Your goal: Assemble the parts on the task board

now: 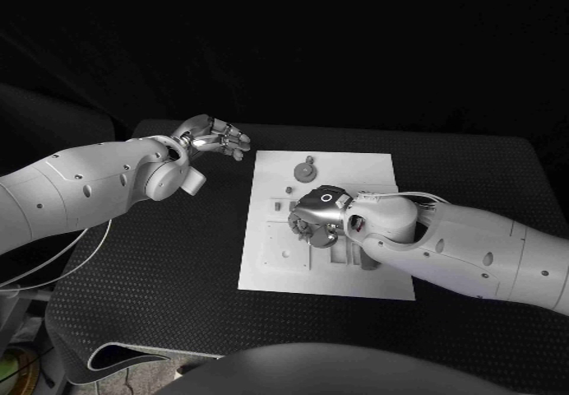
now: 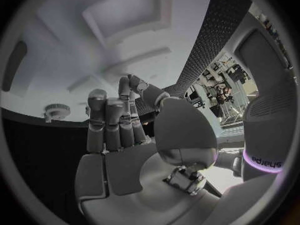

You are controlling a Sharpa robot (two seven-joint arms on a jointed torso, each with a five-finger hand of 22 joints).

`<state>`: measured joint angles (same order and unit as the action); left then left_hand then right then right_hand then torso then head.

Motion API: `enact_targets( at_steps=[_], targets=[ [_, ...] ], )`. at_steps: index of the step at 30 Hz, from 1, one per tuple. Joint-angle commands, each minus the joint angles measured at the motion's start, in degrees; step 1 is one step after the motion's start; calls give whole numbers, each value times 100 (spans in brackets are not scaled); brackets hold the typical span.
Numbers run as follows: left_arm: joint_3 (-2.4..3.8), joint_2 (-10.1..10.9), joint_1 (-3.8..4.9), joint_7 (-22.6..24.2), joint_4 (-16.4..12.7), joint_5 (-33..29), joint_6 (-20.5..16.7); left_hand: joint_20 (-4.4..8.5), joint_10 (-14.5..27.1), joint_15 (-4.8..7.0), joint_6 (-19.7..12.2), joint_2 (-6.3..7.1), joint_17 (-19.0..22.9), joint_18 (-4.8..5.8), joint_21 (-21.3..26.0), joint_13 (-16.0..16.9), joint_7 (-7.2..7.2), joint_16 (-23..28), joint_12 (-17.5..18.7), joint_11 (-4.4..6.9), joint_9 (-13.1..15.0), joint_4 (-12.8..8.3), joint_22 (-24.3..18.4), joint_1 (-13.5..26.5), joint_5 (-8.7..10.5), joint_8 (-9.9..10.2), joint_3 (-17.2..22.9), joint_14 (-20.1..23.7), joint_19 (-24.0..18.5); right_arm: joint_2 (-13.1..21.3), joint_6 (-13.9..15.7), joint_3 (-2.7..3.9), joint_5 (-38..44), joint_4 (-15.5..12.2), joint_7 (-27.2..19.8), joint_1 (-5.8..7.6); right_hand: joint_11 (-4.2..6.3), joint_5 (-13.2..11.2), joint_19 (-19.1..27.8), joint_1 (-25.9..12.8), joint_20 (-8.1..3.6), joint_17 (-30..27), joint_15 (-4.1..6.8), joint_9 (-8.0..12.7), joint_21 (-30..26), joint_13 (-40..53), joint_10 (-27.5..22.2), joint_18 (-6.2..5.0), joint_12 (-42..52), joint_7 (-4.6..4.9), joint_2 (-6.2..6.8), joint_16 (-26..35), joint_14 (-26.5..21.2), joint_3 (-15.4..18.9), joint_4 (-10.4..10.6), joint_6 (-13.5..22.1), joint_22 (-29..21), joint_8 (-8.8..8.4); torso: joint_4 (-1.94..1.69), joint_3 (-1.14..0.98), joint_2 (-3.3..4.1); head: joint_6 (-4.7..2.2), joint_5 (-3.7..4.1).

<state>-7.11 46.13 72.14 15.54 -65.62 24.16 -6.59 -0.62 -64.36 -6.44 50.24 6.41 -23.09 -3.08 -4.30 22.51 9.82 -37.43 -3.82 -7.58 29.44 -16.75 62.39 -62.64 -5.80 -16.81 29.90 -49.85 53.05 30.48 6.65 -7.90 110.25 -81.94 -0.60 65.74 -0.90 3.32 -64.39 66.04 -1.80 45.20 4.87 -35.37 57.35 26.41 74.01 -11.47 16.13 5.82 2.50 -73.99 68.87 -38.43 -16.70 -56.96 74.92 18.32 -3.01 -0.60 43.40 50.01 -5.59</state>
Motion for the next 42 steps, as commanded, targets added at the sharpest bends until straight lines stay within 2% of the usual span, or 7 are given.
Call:
enact_targets(
  at_steps=[1,7,12,15,22,38,42],
  targets=[
    [5,-13,6,72,-10,-41,53,-10,50,6,-40,56,-11,-1,21,-12,10,40,1,3,-10,13,-9,-13,-19,-19,-31,-45,26,-14,-97,-4,76,-3,6,-5,-5,36,-4,61,-55,1,42,-10,24,9,30,-353,-12,74,11,35,-7,-35,-4,-99,97,17,-3,2,1,-1,10],
    [5,-18,6,61,-9,-41,64,-10,55,5,-45,56,-15,0,22,-21,12,49,-1,1,-13,14,-14,-14,-27,-19,-32,-47,26,-31,-106,-6,76,3,2,-9,-5,36,-4,59,-55,1,42,-11,24,9,30,-353,-14,74,11,37,-6,-36,-4,-99,96,16,-5,1,-1,-1,-16],
    [5,-17,6,56,-12,-41,71,-9,59,6,-52,54,-21,0,22,-30,15,57,-2,-2,-16,15,-19,-17,-37,-18,-32,-52,27,-47,-119,-8,77,16,-2,-19,-5,36,-4,58,-56,1,42,-11,24,9,31,-353,-16,74,10,39,-6,-37,-5,-99,96,15,-7,2,-1,-1,-8],
    [5,-15,6,48,-9,-41,67,-9,61,6,-55,52,-24,0,21,-35,17,60,-3,-3,-17,16,-21,-17,-41,-18,-32,-54,29,-47,-127,-9,76,4,1,-26,-5,37,-4,58,-56,1,42,-11,23,10,32,-353,-18,74,9,40,-6,-38,-4,-99,96,15,-7,3,1,-1,-48],
    [5,-12,6,49,-7,-41,73,-10,66,5,-60,49,-29,1,22,-44,19,70,-4,-5,-20,15,-26,-18,-48,-18,-31,-55,28,-50,-152,-12,77,19,9,-27,-5,37,-3,57,-56,1,42,-11,23,10,33,-353,-21,74,9,42,-5,-39,-5,-98,95,13,-4,4,1,-1,-14],
    [5,-17,6,38,-6,-41,81,-10,68,5,-66,49,-36,2,23,-54,21,80,-7,-6,-22,15,-31,-20,-52,-19,-31,-58,27,-129,-232,-31,34,102,16,-35,-7,36,2,48,-55,2,40,-11,19,10,30,-353,-31,77,12,49,-8,-39,-4,-91,93,6,-3,3,-1,-1,-8],
    [5,-19,6,19,-6,-41,86,-11,72,4,-73,47,-40,4,23,-61,24,87,-7,-9,-25,18,-34,-14,-53,-17,-33,-60,28,-159,-277,-53,-8,134,50,-44,-43,36,34,19,-46,2,4,6,-10,-8,-56,-353,-107,111,77,79,-40,-38,0,-11,83,-49,-6,4,0,-1,-13]
  ],
)
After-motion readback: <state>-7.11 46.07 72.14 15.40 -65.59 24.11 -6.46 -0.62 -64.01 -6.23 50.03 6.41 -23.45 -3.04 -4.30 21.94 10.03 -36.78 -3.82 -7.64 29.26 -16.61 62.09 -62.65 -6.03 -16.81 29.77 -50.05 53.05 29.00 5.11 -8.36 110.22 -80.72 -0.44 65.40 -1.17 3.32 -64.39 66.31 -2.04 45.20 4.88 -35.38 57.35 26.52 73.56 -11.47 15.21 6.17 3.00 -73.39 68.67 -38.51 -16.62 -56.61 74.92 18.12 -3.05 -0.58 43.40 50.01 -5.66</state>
